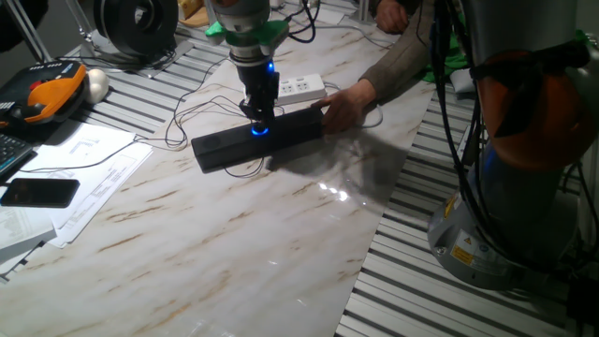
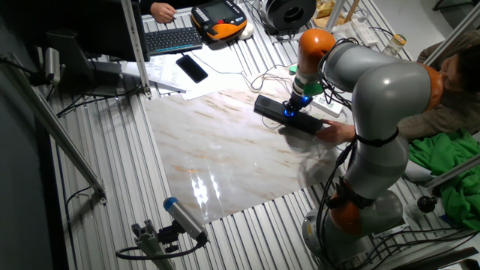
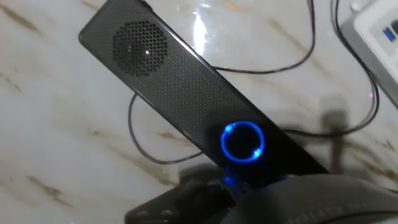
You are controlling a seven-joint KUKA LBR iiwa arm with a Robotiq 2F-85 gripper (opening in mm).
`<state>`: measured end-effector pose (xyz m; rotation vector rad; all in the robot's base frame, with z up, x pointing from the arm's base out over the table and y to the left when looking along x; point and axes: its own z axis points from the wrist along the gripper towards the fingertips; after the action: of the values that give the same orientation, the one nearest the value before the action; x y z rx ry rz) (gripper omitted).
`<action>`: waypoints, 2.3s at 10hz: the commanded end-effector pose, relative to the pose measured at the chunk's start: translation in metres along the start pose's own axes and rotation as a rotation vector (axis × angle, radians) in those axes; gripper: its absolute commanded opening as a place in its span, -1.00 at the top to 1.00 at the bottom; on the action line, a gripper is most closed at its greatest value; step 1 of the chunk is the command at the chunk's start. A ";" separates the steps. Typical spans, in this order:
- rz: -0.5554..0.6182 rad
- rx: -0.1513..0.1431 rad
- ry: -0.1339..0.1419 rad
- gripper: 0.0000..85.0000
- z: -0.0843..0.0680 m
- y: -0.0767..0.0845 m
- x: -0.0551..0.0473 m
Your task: Turn the knob to decrease the volume of the speaker
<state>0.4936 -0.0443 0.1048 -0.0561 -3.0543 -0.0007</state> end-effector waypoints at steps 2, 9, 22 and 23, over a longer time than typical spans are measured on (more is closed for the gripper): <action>0.105 0.010 -0.004 1.00 -0.001 0.000 0.005; 0.120 0.010 -0.016 1.00 -0.003 0.001 0.022; 0.113 0.005 -0.017 1.00 -0.002 0.002 0.026; 0.110 0.006 -0.014 1.00 -0.002 0.002 0.026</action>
<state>0.4678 -0.0414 0.1090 -0.2237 -3.0600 0.0147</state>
